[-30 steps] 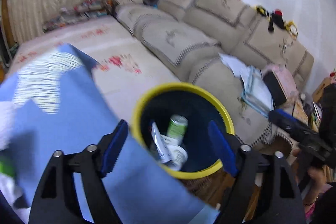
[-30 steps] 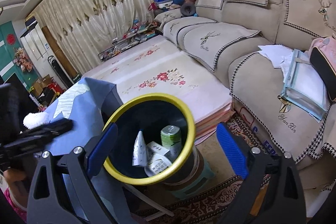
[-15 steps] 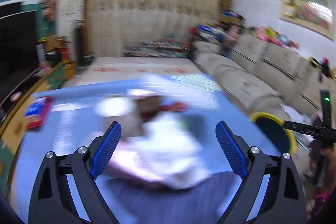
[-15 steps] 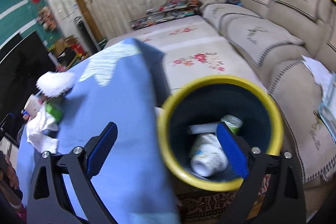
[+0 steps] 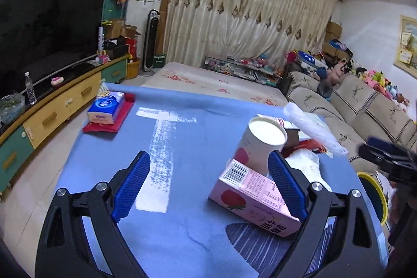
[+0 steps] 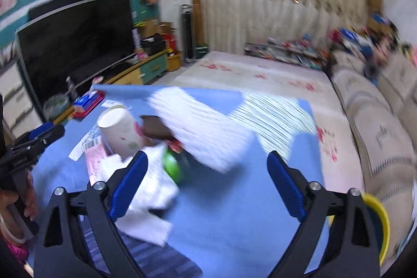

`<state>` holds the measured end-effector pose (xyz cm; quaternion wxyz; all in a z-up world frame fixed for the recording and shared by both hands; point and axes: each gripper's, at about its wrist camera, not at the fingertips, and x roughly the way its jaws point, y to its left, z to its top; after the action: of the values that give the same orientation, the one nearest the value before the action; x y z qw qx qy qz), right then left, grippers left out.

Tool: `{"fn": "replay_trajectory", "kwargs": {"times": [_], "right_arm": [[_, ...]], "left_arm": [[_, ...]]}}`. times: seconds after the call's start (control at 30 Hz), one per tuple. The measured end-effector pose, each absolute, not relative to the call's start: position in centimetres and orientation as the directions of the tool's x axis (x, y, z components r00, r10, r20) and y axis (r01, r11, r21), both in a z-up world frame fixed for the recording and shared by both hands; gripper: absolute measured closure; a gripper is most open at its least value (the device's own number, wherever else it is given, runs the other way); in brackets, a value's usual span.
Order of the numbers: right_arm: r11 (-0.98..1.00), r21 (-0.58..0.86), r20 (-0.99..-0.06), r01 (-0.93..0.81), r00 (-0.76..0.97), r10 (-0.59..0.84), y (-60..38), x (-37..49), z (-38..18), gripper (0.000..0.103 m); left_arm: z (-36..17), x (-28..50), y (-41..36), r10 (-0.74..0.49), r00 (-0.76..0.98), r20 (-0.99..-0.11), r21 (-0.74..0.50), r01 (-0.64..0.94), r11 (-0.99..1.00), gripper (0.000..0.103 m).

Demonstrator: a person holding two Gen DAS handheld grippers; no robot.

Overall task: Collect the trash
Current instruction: 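Grasp the white foam net with the right gripper and lift it, then carry the foam net into the yellow bin and open the right gripper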

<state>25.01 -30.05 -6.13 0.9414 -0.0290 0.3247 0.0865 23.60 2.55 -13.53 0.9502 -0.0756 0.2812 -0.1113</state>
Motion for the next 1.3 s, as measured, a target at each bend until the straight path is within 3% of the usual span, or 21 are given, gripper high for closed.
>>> {"fn": "replay_trajectory", "kwargs": {"times": [0.13, 0.3, 0.43, 0.5, 0.6, 0.7, 1.3], "right_arm": [[0.972, -0.079, -0.640, -0.223, 0.758, 0.122, -27.7, 27.6, -6.7, 0.030], [0.959, -0.166, -0.666, -0.229, 0.743, 0.062, -25.8, 30.1, -8.5, 0.033], [0.954, -0.215, -0.665, -0.210, 0.746, 0.014, -25.0, 31.1, -9.4, 0.049], [0.953, -0.223, -0.670, -0.205, 0.742, 0.003, -24.8, 31.3, -9.7, 0.051], [0.956, -0.221, -0.669, -0.192, 0.744, -0.006, -25.0, 31.2, -9.6, 0.079], [0.963, -0.206, -0.654, -0.175, 0.756, -0.002, -25.6, 30.7, -9.1, 0.090], [0.993, 0.066, -0.503, -0.097, 0.856, 0.117, -34.0, 19.5, -2.2, 0.091]], "left_arm": [[-13.2, 22.7, 0.9, -0.250, 0.828, -0.502, -0.177, 0.184, 0.967, 0.012], [-13.0, 22.4, 0.7, -0.249, 0.835, -0.491, -0.171, 0.188, 0.967, 0.012], [-13.2, 22.5, 0.6, -0.250, 0.830, -0.499, -0.169, 0.190, 0.967, 0.012], [-13.3, 22.4, 0.5, -0.252, 0.828, -0.501, -0.170, 0.192, 0.967, 0.012], [-13.2, 22.3, 0.4, -0.255, 0.828, -0.499, -0.169, 0.196, 0.966, 0.012], [-13.2, 22.2, 0.2, -0.257, 0.828, -0.499, -0.167, 0.200, 0.966, 0.012], [-13.3, 22.0, -0.3, -0.257, 0.824, -0.505, -0.162, 0.202, 0.966, 0.012]]}}
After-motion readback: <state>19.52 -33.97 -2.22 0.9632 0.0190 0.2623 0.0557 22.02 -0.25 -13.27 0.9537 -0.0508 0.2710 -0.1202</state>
